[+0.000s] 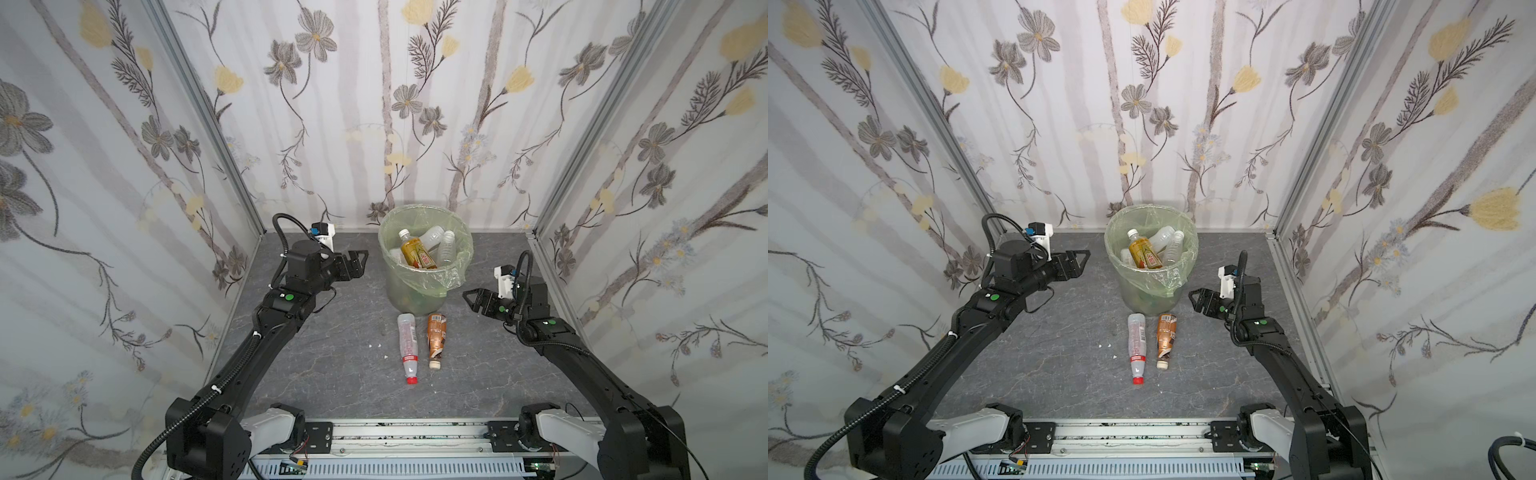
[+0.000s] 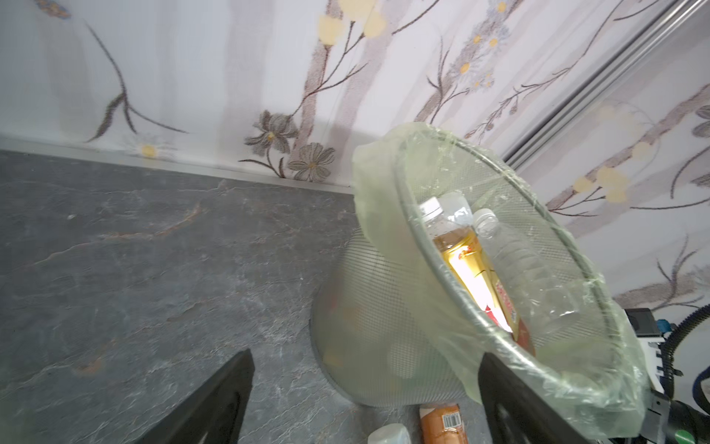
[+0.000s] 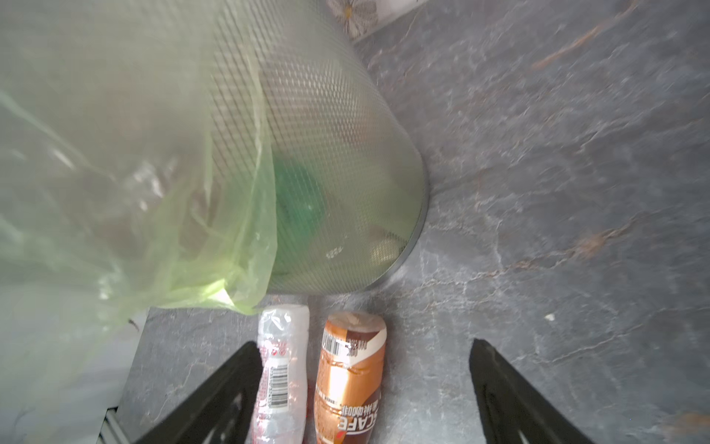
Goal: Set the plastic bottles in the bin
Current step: 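Withdraw the left arm while the right gripper lowers toward the copper-label bottle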
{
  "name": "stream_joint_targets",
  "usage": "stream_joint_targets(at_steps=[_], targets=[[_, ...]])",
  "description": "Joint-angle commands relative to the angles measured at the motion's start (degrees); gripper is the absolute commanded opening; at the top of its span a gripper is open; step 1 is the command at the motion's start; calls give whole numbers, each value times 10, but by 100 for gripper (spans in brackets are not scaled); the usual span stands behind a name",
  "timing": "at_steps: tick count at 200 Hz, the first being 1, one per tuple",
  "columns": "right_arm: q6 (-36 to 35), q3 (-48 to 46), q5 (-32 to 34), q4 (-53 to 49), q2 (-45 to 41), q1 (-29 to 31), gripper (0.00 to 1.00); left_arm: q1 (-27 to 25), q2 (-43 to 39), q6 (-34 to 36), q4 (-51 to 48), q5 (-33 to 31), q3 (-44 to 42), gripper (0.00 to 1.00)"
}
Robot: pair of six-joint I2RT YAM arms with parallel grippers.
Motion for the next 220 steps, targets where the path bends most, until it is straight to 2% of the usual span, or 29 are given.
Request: stream_joint_targets(at_steps=[1, 40, 81, 148, 220], targets=[[19, -21, -7, 24, 20, 25, 85, 11, -17, 5, 12, -5, -37, 93], [30, -60, -14, 61, 42, 55, 85, 15, -29, 1, 12, -15, -92, 93], [29, -85, -36, 110, 77, 88, 86, 15, -22, 3, 12, -20, -98, 93], [53, -86, -4, 151, 123, 127, 82, 15, -25, 6, 13, -22, -111, 93], [58, -56, 41, 131, 173, 137, 78, 16, -34, 4, 14, -28, -118, 92]])
